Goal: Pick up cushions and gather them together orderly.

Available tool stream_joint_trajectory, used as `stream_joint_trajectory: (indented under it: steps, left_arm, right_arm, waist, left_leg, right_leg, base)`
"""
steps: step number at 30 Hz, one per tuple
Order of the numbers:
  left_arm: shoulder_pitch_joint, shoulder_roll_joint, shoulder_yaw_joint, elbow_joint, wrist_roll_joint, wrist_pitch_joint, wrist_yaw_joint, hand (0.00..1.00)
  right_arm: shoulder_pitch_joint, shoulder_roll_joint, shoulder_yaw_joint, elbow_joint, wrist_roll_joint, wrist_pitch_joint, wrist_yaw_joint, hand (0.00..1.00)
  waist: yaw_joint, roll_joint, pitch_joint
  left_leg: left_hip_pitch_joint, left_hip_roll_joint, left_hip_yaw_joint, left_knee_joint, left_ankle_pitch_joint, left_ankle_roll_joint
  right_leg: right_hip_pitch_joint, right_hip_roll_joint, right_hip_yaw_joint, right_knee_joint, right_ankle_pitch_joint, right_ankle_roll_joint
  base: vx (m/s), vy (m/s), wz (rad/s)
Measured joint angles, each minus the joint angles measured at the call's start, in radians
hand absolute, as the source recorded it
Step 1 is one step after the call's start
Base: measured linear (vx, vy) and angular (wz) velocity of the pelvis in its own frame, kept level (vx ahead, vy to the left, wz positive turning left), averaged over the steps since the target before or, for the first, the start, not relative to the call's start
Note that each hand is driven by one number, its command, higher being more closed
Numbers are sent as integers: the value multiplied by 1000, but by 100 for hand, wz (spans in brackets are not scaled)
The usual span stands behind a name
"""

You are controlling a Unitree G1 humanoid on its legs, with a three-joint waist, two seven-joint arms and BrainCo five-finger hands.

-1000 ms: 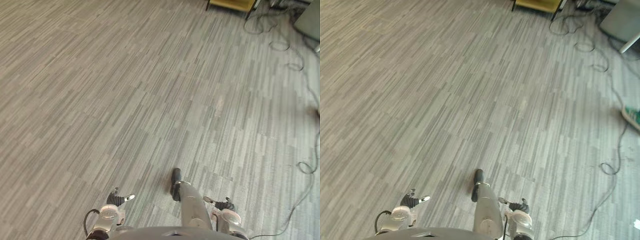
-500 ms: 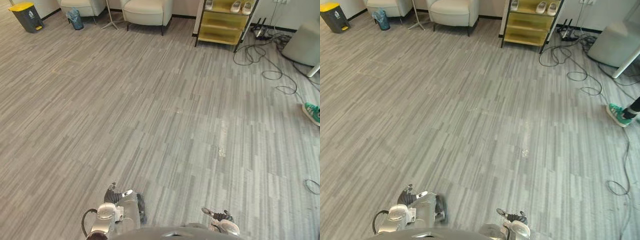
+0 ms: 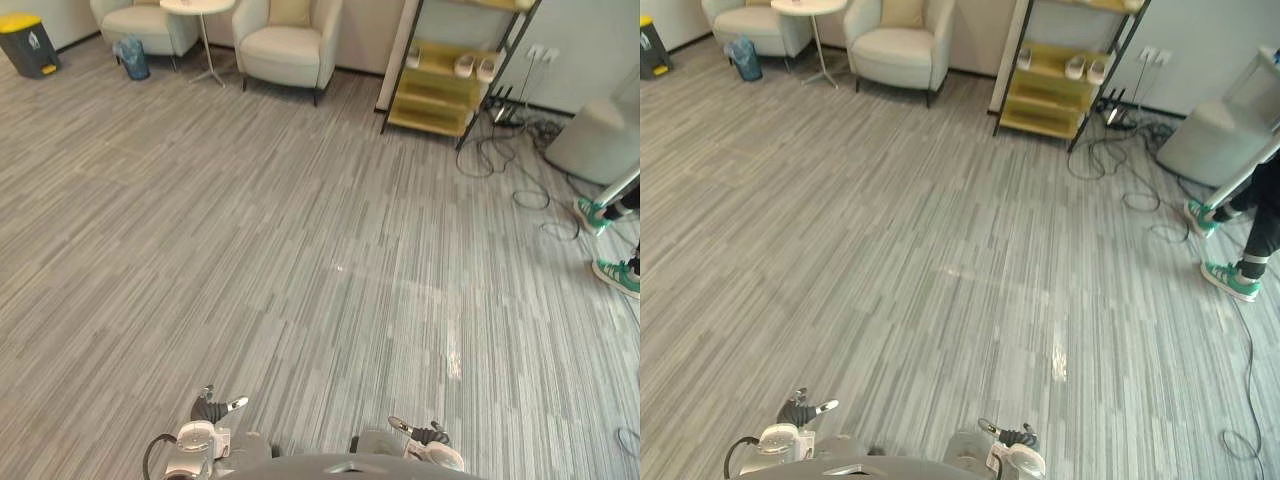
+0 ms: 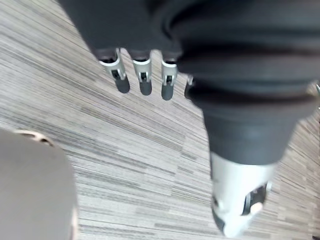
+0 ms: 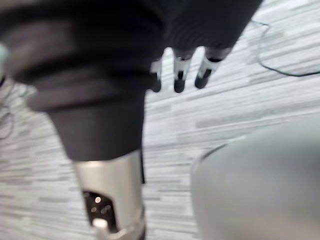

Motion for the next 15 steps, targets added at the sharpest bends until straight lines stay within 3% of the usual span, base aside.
stream_joint_trajectory:
  steps: [2, 4, 5, 7, 8, 9, 10, 12, 13, 15]
  left_arm:
    - [-3, -7, 4, 5, -1, 0, 0, 0]
    - [-4, -27, 12, 12, -2, 3, 1, 0]
    - [-4, -32, 12, 13, -1, 3, 1, 0]
    - [-6, -33, 18, 18, 1, 2, 1, 0]
    - [-1, -31, 38, 18, 4, 1, 2, 0]
    - [0, -38, 51, 23, 7, 2, 3, 0]
    - [2, -52, 65, 37, 8, 2, 8, 0]
    - [-2, -90, 69, 40, 8, 1, 9, 0]
    - [-1, -98, 73, 40, 8, 1, 8, 0]
    - [-2, -99, 81, 24, 8, 1, 6, 0]
  right_arm:
    - [-8, 1, -6, -21, 1, -5, 0, 0]
    - [-24, -6, -6, -41, 3, -13, 1, 0]
    - [-25, -5, -3, -57, 6, -10, 1, 0]
    - [-20, 8, -5, -61, 13, -9, 0, 0]
    - [-18, 12, -3, -61, 14, -7, 1, 0]
    - [-21, 12, 0, -61, 19, -5, 1, 0]
    - [-24, 6, 5, -68, 19, -5, 2, 0]
    - [-31, -20, 5, -93, 18, -11, 3, 0]
    - [-31, -23, 5, -97, 18, -9, 2, 0]
    - [-27, -25, 6, -96, 18, -7, 1, 0]
  waist:
    - [-7, 9, 6]
    - [-17, 47, 28]
    - [-19, 55, 31]
    - [-21, 42, 34]
    - [-22, 21, 30]
    - [-20, 19, 28]
    - [-21, 41, 23]
    - [-30, 109, 21]
    - [-31, 118, 18]
    - [-39, 131, 26]
  left_leg:
    - [72, 10, 0, -43, 1, -11]
    - [145, 55, 6, -86, -10, -48]
    - [177, 72, 8, -116, -7, -73]
    - [230, 72, 0, -153, -18, -117]
    - [272, 62, -9, -162, -33, -142]
    - [296, 69, -11, -161, -38, -151]
    - [311, 90, -12, -139, -23, -174]
    - [273, 168, -55, 5, 10, -173]
    - [234, 196, -82, 109, 37, -168]
    - [104, 264, -155, 426, 195, -148]
  right_leg:
    - [-64, 13, -67, -154, -57, -25]
    - [-98, 70, -125, -423, -40, -57]
    - [-107, 104, -123, -640, 43, -51]
    - [-106, 124, -95, -893, 169, -48]
    - [-107, 119, -57, -944, 223, -64]
    - [-107, 123, -40, -919, 312, -94]
    - [-144, 123, -38, -801, 347, -113]
    - [-153, 159, -76, -668, 227, -138]
    - [-144, 169, -89, -644, 188, -144]
    - [-68, 201, -108, -649, 125, -156]
  base:
    - [479, -48, 5]
    - [467, -86, 4]
    - [418, -94, 14]
    - [630, -195, 28]
    - [627, -229, 20]
    - [556, -224, 5]
    - [666, -300, 1]
    - [669, -335, 10]
    - [571, -285, 16]
    - [558, -241, 14]
